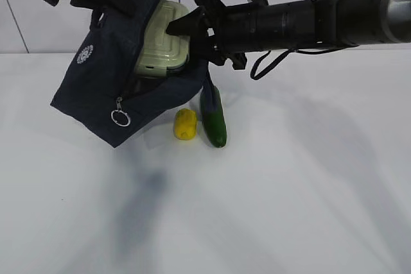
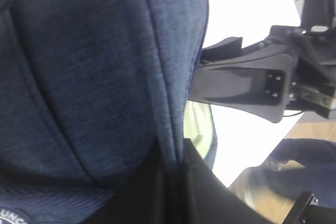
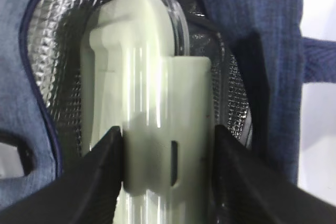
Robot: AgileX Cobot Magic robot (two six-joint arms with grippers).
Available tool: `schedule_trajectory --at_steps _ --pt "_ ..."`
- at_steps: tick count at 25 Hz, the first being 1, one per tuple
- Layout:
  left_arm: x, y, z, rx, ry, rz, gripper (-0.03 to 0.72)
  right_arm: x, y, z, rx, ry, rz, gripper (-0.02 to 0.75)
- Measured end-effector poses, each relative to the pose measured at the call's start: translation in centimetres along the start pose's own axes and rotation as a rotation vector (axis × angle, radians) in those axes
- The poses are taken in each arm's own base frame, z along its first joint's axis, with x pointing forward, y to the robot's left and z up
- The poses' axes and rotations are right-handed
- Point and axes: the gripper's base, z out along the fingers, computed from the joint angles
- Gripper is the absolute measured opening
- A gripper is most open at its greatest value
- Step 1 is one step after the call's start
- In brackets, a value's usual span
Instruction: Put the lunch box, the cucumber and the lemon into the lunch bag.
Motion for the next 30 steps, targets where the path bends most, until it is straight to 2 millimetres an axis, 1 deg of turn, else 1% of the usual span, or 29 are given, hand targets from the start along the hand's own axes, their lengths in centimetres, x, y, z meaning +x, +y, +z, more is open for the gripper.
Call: schedule_trajectory --at_steps 3,7,9,12,14,18,21,30 --pt "-0.1 0.5 0.4 -0.01 0.001 -0.005 0.007 0.1 -1.1 1.4 -0.029 0.017 0.026 0.384" --pt "-0.2 1.5 1.2 -0.049 0.005 -0.005 0.006 0.6 -2.2 4.1 -0.051 0.052 0.026 0.384" --pt "-0.3 2.0 1.7 -0.063 0.004 -0.01 0.006 0.9 -2.4 5.2 -0.064 0.068 0.018 0.384" --pt "-0.4 3.0 2.6 -0.072 0.007 -0.027 0.006 1.4 -3.2 6.5 -0.074 0.089 0.02 0.384" --pt "-0.3 3.6 3.3 -0.075 0.019 -0.039 0.006 1.8 -4.1 7.2 -0.07 0.102 0.032 0.384" --pt "-0.3 4.6 4.4 -0.084 0.032 -0.056 0.006 2.6 -6.1 8.1 -0.057 0.126 0.059 0.384" --pt "-0.2 5.2 5.0 -0.086 0.04 -0.066 0.006 3.1 -7.2 8.5 -0.046 0.136 0.082 0.384" --pt "-0.2 5.5 5.3 -0.096 0.042 -0.067 0.006 3.3 -7.2 8.8 -0.046 0.138 0.083 0.384"
